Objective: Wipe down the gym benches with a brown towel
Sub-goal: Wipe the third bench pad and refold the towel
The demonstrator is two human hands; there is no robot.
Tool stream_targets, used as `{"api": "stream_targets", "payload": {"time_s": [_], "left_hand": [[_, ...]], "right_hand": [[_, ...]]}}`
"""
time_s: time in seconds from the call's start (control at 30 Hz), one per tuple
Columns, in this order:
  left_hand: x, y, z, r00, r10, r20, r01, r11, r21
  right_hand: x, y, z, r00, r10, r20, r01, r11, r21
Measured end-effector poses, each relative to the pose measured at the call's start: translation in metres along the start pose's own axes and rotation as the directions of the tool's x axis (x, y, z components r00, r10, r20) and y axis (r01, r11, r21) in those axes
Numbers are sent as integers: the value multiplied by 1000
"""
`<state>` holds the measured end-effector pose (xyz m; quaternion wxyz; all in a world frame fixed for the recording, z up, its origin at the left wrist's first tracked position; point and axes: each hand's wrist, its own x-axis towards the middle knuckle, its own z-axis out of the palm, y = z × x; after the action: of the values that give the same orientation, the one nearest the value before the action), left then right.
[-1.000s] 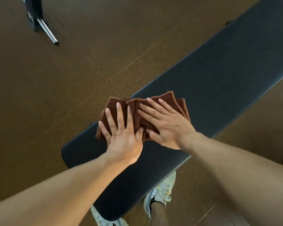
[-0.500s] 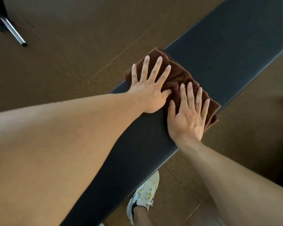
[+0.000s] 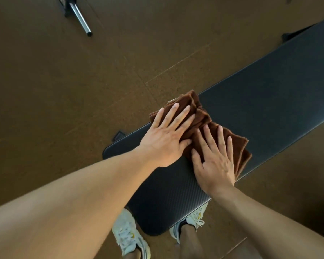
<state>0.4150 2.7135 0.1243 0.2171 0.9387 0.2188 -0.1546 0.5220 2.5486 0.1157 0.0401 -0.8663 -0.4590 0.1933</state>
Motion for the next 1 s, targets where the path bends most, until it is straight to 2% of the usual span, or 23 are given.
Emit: {"api": "stream_targets", "payload": {"time_s": [0.13, 0.37, 0.47, 0.57, 0.63, 0.7, 0.8, 0.9, 1.0], "left_hand": [[-50, -39, 0, 984, -175, 27, 177, 970, -166], [-112, -61, 25, 951, -301, -76, 275, 930, -245], [-127, -54, 36, 902, -422, -93, 367, 862, -350], [-144, -28, 54, 809, -585, -68, 426, 661, -618], [-157, -5, 65, 746, -666, -8, 407, 465, -787], [-168, 21, 74, 680, -728, 91, 390, 254, -885], [-181, 65, 88, 611, -761, 219, 320, -17, -947], [-190, 113, 103, 517, -789, 331, 330, -173, -928], [-190, 155, 104, 360, -822, 442, 369, -310, -876]], "right_hand": [[2, -59, 15, 996, -88, 19, 88, 996, -13], [-17, -104, 33, 980, -190, 53, 191, 981, -25], [-24, -110, 37, 968, -240, 71, 242, 970, -27], [-32, -109, 39, 940, -330, 92, 334, 942, -34], [-40, -104, 39, 904, -411, 118, 418, 907, -45], [-49, -94, 40, 853, -497, 162, 510, 858, -55], [-74, -69, 41, 771, -605, 200, 626, 778, -61], [-105, -36, 42, 727, -654, 208, 675, 736, -45], [-137, -16, 42, 733, -639, 235, 642, 763, 75]]}}
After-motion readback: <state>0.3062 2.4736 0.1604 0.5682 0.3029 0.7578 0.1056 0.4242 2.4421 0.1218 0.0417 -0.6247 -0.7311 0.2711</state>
